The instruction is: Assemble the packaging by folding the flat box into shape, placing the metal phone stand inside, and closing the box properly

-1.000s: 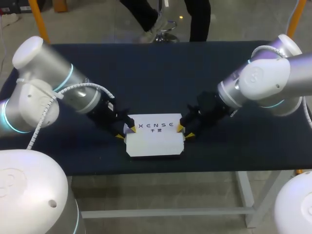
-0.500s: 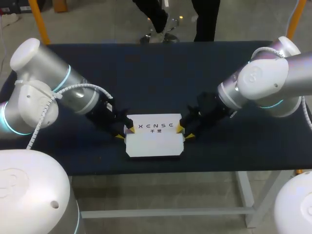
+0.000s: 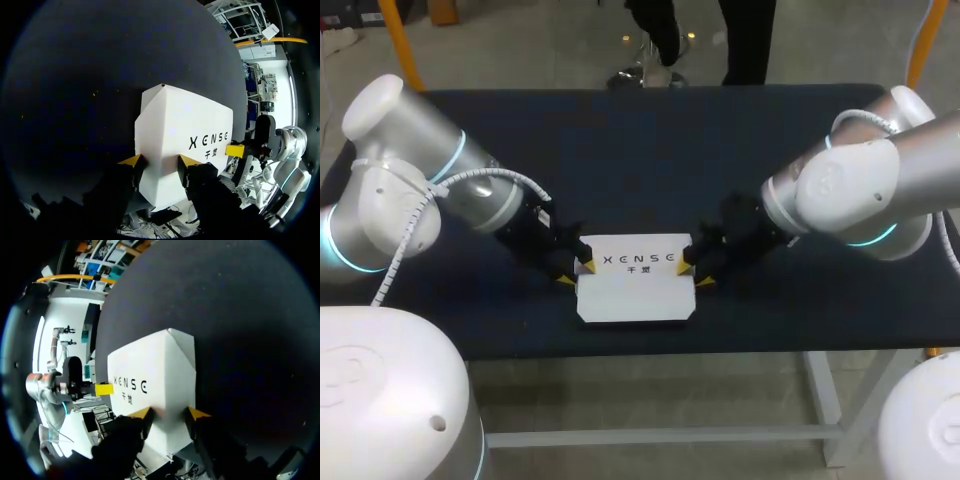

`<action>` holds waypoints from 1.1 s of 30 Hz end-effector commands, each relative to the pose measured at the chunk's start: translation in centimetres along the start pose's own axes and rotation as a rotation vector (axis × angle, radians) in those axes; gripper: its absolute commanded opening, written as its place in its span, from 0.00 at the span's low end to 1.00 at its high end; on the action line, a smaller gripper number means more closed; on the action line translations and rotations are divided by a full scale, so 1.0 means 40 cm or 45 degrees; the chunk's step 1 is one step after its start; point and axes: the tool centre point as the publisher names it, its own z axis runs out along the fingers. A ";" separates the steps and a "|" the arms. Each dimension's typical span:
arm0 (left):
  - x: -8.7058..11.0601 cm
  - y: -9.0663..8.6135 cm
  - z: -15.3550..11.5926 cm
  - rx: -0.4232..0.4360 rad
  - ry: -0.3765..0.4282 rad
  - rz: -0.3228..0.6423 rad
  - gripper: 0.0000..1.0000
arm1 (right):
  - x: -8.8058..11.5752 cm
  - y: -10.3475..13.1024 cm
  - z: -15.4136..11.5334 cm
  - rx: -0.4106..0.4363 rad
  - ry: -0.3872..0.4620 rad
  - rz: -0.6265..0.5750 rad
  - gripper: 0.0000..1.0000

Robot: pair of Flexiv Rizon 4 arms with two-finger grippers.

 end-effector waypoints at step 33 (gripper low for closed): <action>0.033 0.017 -0.010 -0.067 -0.077 -0.041 0.48 | 0.031 0.021 0.005 0.128 0.009 0.129 0.46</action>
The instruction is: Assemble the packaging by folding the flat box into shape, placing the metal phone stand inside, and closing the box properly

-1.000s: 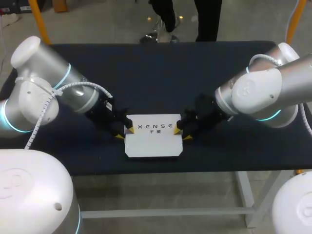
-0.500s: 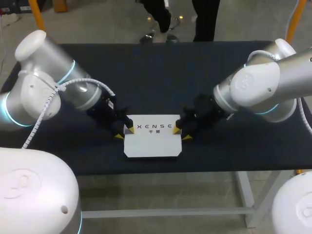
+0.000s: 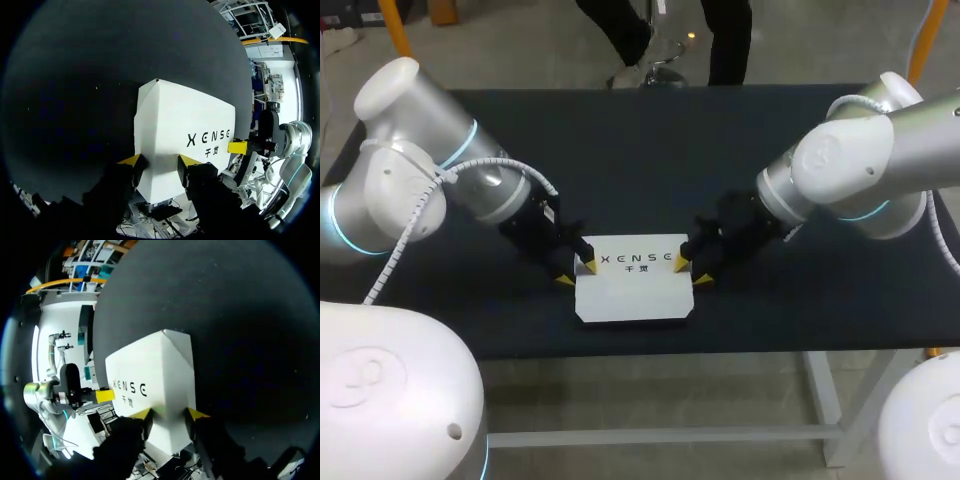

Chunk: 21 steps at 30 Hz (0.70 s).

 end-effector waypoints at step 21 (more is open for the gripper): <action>0.044 -0.003 -0.013 -0.119 -0.015 -0.032 0.49 | 0.025 0.019 -0.007 0.084 0.016 0.075 0.45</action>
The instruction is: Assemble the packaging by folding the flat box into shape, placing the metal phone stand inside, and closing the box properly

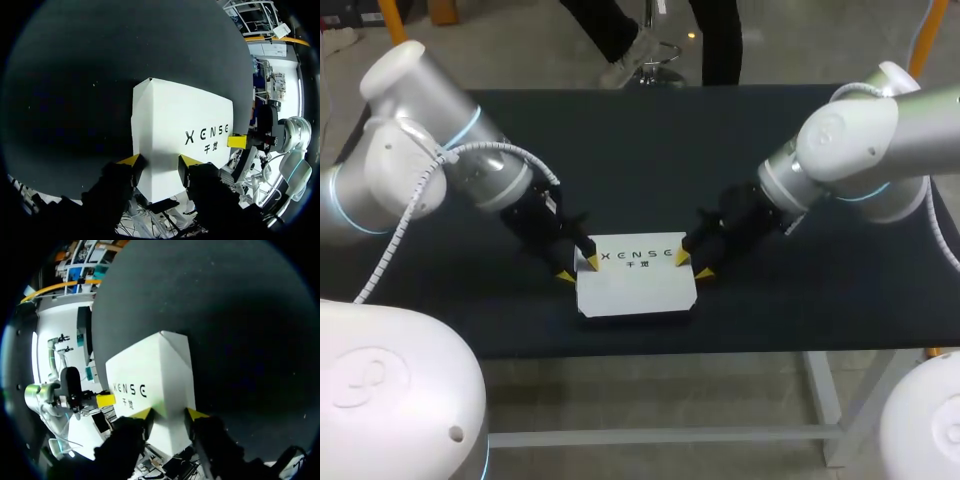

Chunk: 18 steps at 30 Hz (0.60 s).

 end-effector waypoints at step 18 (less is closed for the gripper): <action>0.036 -0.019 -0.007 -0.130 -0.020 -0.027 0.49 | 0.027 0.007 -0.004 0.039 0.003 0.047 0.44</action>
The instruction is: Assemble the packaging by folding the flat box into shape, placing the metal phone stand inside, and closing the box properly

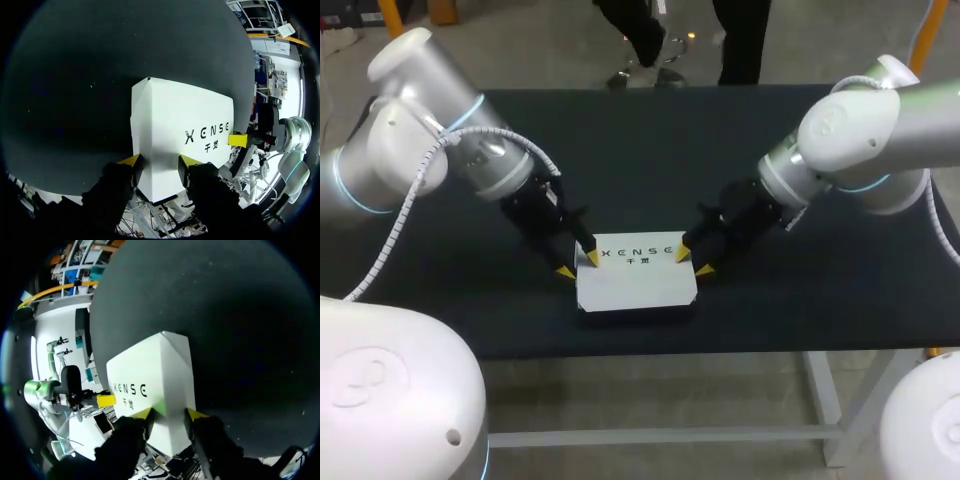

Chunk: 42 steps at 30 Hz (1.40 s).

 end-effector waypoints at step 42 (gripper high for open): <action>0.049 -0.031 -0.025 -0.170 -0.041 -0.088 0.47 | 0.049 0.021 -0.013 0.094 0.006 0.049 0.42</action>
